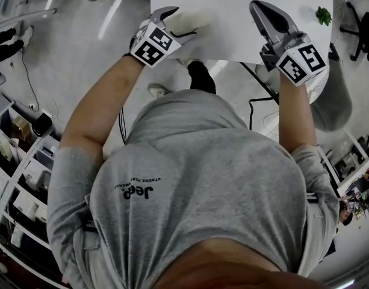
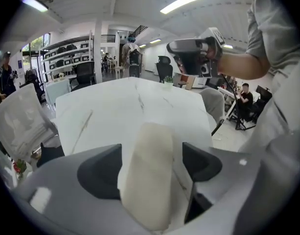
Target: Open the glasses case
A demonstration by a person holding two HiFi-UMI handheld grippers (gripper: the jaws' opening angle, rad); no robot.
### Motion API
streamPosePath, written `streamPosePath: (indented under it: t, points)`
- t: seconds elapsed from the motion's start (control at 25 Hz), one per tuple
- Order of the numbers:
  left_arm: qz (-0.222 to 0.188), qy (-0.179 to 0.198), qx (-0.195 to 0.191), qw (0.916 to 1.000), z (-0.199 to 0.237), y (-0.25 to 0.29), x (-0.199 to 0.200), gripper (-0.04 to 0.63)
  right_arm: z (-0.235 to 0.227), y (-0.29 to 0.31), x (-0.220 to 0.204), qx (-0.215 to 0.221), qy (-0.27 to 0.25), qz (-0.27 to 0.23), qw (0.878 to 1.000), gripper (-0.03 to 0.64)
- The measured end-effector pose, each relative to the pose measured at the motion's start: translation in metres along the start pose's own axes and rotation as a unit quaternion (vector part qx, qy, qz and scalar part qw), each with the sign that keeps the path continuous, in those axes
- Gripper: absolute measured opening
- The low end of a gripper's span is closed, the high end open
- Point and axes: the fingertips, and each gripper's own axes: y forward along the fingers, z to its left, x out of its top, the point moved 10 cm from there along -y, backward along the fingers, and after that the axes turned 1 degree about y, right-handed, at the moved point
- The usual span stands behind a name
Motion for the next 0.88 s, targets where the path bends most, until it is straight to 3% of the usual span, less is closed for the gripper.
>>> streamPosePath:
  t: [0.2,0.56,0.88]
  points:
    - [0.029,0.011,0.011,0.9995,0.002,0.006,-0.013,0.430,0.003,0.010,-0.005,0.005,0.000,0.005,1.000,0.003]
    - [0.045,0.035,0.010,0.9983,0.000,0.006,-0.013,0.343,0.005,0.013,-0.005,0.006,0.000,0.007,1.000,0.005]
    - [0.037,-0.018,-0.023,0.9989,0.004,-0.002,-0.009,0.322,0.008,0.015,0.001,0.012,-0.004,0.004,1.000,0.005]
